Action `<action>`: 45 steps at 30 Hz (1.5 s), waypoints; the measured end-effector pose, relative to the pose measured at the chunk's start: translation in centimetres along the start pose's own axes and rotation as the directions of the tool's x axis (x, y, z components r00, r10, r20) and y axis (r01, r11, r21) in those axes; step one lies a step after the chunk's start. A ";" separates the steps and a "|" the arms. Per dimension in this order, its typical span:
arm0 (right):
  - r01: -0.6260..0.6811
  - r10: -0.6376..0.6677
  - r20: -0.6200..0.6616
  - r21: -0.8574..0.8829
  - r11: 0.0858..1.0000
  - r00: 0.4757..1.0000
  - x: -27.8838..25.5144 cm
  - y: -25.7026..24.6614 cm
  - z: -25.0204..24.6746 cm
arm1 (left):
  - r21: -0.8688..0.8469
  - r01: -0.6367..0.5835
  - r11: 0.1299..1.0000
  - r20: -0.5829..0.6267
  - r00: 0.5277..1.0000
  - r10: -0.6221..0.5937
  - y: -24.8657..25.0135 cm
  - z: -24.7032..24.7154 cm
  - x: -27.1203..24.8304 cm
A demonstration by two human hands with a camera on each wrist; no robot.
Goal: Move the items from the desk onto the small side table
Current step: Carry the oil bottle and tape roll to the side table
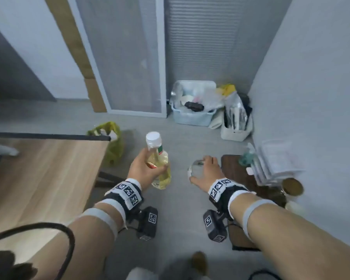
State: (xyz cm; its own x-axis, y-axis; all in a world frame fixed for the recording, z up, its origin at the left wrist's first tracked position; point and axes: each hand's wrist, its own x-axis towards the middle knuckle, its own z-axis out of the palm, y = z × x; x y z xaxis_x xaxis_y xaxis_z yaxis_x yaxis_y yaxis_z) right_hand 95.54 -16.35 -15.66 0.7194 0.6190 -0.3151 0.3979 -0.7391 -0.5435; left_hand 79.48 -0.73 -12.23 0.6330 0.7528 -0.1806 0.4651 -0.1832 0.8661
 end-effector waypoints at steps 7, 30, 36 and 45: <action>-0.374 0.379 -0.042 0.095 0.922 0.924 -1.0 15.5 -3.7 | 0.115 -0.104 0.988 0.351 0.935 0.058 3.6 18.1 4.5; -0.779 0.896 -0.167 0.447 0.441 0.412 6.3 53.6 13.9 | 0.176 -0.512 0.841 0.831 0.536 0.153 -12.0 66.5 14.2; -0.764 0.856 -0.311 0.393 0.512 0.414 10.0 58.9 18.0 | 0.107 -0.534 0.839 0.770 0.579 0.270 -17.3 71.8 16.0; -0.779 0.856 -0.349 0.378 0.500 0.381 13.4 60.9 20.2 | 0.038 -0.533 0.845 0.717 0.603 0.348 -18.3 74.0 16.1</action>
State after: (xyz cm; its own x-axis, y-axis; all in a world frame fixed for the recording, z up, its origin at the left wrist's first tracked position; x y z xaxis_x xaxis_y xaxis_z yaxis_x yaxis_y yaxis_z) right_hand 117.89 -47.69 -68.71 0.8134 -0.4896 -0.3143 -0.5763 -0.7518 -0.3203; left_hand 126.95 -32.04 -65.49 0.9879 -0.0632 -0.1419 0.0792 -0.5806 0.8103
